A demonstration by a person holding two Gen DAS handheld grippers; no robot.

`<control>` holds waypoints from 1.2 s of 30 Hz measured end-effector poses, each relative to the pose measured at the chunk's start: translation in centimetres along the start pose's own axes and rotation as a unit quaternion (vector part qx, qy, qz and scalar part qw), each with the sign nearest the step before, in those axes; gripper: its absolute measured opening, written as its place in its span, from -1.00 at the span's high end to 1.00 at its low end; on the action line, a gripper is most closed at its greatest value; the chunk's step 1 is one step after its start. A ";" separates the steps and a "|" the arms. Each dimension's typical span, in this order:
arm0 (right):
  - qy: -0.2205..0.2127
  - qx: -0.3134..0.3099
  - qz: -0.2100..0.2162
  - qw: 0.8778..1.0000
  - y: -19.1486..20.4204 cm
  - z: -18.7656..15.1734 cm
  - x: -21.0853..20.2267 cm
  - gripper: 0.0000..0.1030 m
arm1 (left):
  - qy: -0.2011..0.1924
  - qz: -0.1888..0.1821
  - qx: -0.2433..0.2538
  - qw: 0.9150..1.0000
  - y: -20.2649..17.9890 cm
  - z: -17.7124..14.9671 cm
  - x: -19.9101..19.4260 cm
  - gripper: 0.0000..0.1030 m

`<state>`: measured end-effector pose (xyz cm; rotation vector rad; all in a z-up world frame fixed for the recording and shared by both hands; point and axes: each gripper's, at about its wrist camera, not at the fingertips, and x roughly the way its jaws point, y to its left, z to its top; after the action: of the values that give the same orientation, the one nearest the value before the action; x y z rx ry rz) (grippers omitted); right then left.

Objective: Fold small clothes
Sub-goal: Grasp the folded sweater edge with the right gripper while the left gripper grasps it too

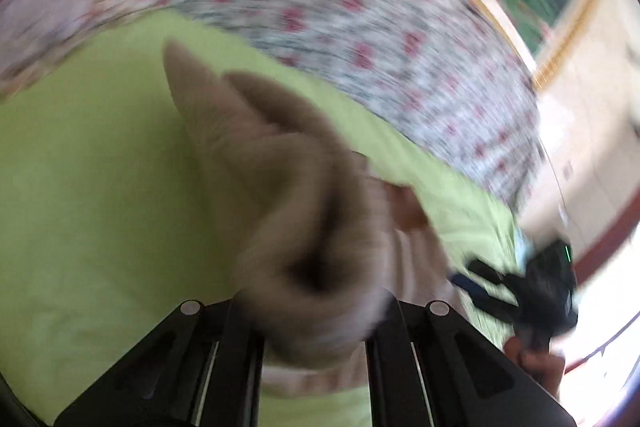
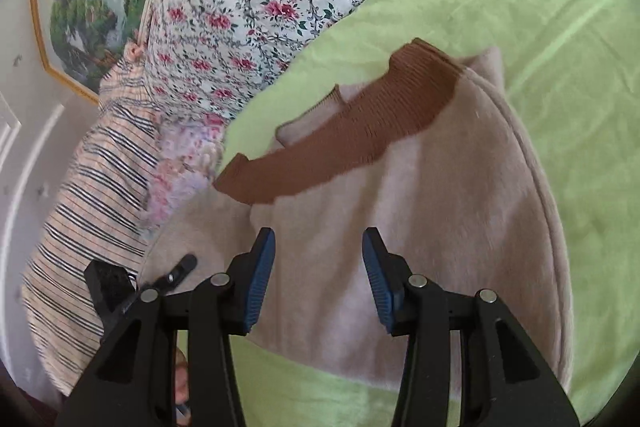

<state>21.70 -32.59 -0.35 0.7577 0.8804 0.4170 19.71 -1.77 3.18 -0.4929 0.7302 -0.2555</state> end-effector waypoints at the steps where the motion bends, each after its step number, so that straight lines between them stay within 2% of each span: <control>1: 0.008 0.002 0.013 1.000 -0.1 0.7 0.3 -0.02 | 0.008 -0.007 0.017 1.000 -1.4 -0.3 0.8 0.88; 2: 0.017 0.012 0.039 0.999 -0.4 1.4 0.7 -0.13 | 0.022 -0.016 0.038 0.999 -3.2 -0.8 2.3 0.88; 3: 0.026 0.020 0.060 0.998 -0.7 1.8 1.1 -0.36 | 0.033 -0.020 0.049 0.998 -4.0 -1.4 3.2 0.88; 4: 0.037 0.030 0.083 0.995 -1.0 2.3 1.7 -0.48 | 0.046 -0.020 0.060 0.997 -4.8 -2.0 4.3 0.88; 6: 0.058 0.036 0.099 0.993 -1.5 3.0 3.2 -0.49 | 0.081 -0.019 0.078 0.993 -6.0 -3.6 6.8 0.88; 8: 0.080 0.040 0.097 0.991 -1.8 3.3 4.9 -0.49 | 0.103 -0.022 0.082 0.991 -6.3 -4.7 8.2 0.88; 12: 0.112 0.020 0.080 0.990 -1.2 3.8 8.6 -0.49 | 0.107 -0.025 0.087 0.990 -6.2 -5.4 8.6 0.89; 14: 0.115 0.001 0.069 0.991 -0.3 4.3 10.4 -0.36 | 0.107 -0.027 0.088 0.990 -6.2 -5.2 8.5 0.89; 16: 0.116 -0.018 0.042 0.992 0.3 4.9 12.0 0.35 | 0.107 -0.027 0.092 0.990 -6.5 -5.1 8.4 0.89; 18: 0.112 -0.033 0.035 0.993 1.4 5.8 12.3 0.61 | 0.108 -0.026 0.098 0.989 -6.7 -5.0 7.9 0.89; 21: 0.090 -0.086 0.038 0.992 3.4 7.1 9.8 0.64 | 0.097 -0.039 0.106 0.989 -8.2 -4.5 7.0 0.88; 24: 0.072 -0.134 0.005 0.988 4.2 8.2 6.3 0.65 | 0.098 -0.067 0.113 0.987 -10.8 -4.2 7.6 0.88; 28: 0.080 -0.144 -0.060 0.985 0.7 8.6 4.0 0.65 | 0.123 -0.085 0.112 0.982 -13.7 -5.6 10.5 0.87; 31: 0.087 -0.131 -0.092 0.983 -2.3 8.4 3.2 0.65 | 0.157 -0.091 0.105 0.978 -15.0 -7.3 13.4 0.88; 33: 0.089 -0.129 -0.106 0.982 -3.9 8.3 3.0 0.65 | 0.170 -0.091 0.102 0.976 -15.6 -8.1 14.7 0.88; 36: 0.083 -0.138 -0.106 0.981 -4.7 8.3 3.2 0.65 | 0.173 -0.081 0.109 0.976 -16.2 -8.5 15.5 0.87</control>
<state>30.45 -37.29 -2.16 0.3728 1.0235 0.4073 24.17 -24.56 -2.85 -0.3009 0.9889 -0.5772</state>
